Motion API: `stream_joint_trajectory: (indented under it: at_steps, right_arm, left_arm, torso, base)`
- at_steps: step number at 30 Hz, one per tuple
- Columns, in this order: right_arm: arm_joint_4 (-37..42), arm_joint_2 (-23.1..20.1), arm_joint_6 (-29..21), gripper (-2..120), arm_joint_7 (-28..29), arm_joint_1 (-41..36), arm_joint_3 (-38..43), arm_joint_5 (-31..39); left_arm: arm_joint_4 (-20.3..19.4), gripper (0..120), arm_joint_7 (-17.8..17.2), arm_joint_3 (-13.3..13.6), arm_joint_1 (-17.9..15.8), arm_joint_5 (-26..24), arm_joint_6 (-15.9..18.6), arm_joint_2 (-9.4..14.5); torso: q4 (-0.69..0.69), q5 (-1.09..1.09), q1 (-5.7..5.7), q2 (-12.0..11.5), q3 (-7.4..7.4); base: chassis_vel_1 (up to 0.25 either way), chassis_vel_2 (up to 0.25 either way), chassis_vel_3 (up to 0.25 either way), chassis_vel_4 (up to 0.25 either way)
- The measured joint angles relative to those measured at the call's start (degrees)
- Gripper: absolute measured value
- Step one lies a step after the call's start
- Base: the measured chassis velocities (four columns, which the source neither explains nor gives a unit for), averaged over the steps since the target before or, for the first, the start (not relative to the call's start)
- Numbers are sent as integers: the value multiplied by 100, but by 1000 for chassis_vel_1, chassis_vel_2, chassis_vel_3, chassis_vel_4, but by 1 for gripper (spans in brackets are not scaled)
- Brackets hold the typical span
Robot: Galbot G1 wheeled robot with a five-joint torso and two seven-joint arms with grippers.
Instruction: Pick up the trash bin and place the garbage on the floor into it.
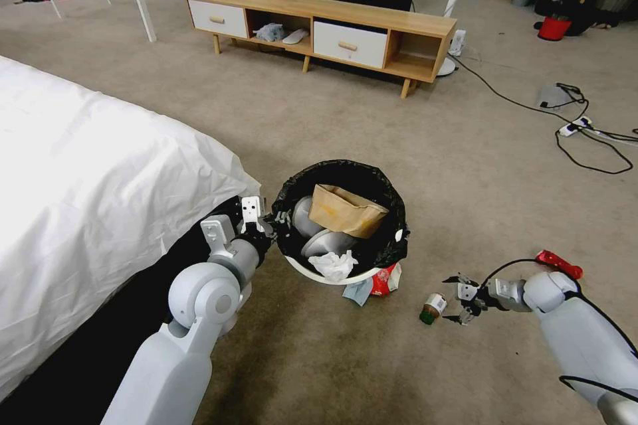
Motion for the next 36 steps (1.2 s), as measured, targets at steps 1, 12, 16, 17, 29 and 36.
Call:
stream_joint_trajectory:
  at_steps: [1, 12, 16, 17, 29, 36]
  right_arm:
    - [-13, 12, 0, 100, 8, -1, -25, -6]
    - [-364, 163, 15, 100, 178, 191, -169, -134]
    - [-410, 210, 13, 100, 204, 263, -222, -133]
    - [-410, 210, 13, 100, 204, 263, -222, -133]
    - [-575, 275, 22, 100, 436, 255, -257, -134]
    - [-616, 304, 57, 100, 539, 238, -280, -135]
  left_arm:
    - [7, 2, 0, 4, -10, 1, -2, -7]
    - [6, 2, 20, -8, 45, 29, -15, 3]
    - [5, 2, 38, -13, 61, 41, -28, -5]
    - [5, 2, 38, -13, 61, 41, -28, -5]
    - [5, 2, 51, 5, 77, 49, -37, 22]
    - [-5, 2, 51, 16, 88, 52, -37, 13]
  torso:
    - [0, 0, 0, 0, 0]
    - [2, 0, 0, 0, 0]
    - [0, 0, 0, 0, 0]
    - [0, 0, 0, 0, 0]
    - [0, 0, 0, 0, 0]
    - [1, 0, 0, 0, 0]
  base:
    - [0, 0, 0, 0]
    - [0, 0, 0, 0]
    - [0, 0, 0, 0]
    - [0, 0, 0, 0]
    - [0, 0, 0, 0]
    - [0, 0, 0, 0]
